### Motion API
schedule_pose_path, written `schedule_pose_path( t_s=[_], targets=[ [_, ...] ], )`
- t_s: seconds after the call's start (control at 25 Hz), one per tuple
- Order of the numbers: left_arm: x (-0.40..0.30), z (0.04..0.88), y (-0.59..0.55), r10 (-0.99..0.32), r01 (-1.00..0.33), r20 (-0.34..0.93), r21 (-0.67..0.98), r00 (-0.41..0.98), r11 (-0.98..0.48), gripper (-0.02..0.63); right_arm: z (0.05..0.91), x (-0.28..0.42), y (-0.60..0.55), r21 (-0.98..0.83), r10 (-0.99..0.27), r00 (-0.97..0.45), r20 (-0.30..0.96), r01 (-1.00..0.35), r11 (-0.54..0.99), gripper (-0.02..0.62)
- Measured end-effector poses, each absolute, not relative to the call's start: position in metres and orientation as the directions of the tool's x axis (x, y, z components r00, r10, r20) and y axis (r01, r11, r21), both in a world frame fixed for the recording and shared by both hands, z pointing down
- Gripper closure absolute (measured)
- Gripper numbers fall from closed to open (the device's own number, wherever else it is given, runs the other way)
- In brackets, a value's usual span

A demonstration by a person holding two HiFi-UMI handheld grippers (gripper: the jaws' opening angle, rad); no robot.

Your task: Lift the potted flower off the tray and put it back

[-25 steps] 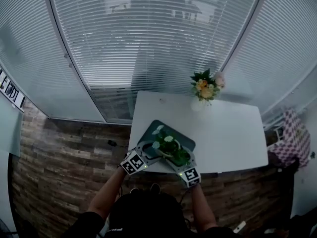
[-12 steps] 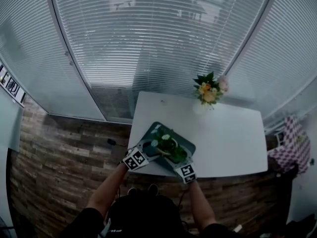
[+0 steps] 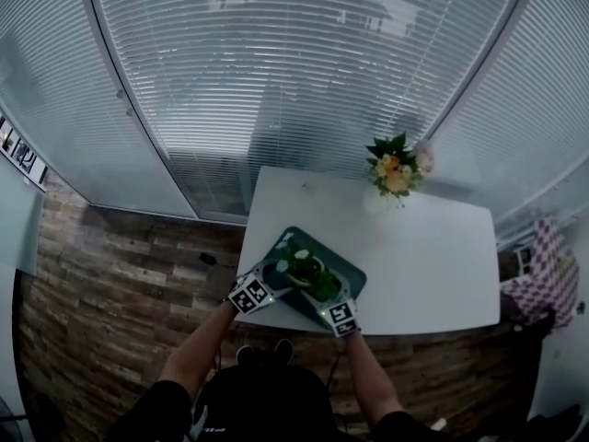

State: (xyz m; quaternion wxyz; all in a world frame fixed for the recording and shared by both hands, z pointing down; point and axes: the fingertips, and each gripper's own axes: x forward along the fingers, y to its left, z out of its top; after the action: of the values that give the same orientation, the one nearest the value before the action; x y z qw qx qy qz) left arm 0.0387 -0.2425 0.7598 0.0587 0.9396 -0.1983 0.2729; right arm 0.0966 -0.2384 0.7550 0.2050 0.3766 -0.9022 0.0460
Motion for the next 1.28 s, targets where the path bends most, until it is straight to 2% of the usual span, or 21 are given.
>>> schedule_pose_path(
  t_s=[0.16, 0.36, 0.84, 1.28],
  targets=[
    [0.035, 0.779, -0.244, -0.324, -0.406, 0.563, 0.023, 0.761, -0.914, 0.319, 0.778, 0.093, -0.239, 0.019, -0.633, -0.638, 0.439, -0.697, 0.717, 0.222],
    [0.035, 0.786, -0.261, -0.335, -0.420, 0.563, 0.023, 0.755, -0.907, 0.319, 0.789, 0.094, -0.258, 0.029, -0.647, -0.640, 0.415, -0.702, 0.712, 0.222],
    [0.039, 0.817, -0.274, -0.314, -0.428, 0.602, 0.052, 0.734, -0.902, 0.319, 0.804, 0.097, -0.269, 0.013, -0.608, -0.618, 0.497, -0.696, 0.718, 0.222],
    [0.043, 0.822, -0.275, -0.325, -0.426, 0.576, 0.045, 0.750, -0.904, 0.319, 0.819, 0.102, -0.272, -0.035, -0.611, -0.620, 0.491, -0.716, 0.698, 0.222]
  ],
)
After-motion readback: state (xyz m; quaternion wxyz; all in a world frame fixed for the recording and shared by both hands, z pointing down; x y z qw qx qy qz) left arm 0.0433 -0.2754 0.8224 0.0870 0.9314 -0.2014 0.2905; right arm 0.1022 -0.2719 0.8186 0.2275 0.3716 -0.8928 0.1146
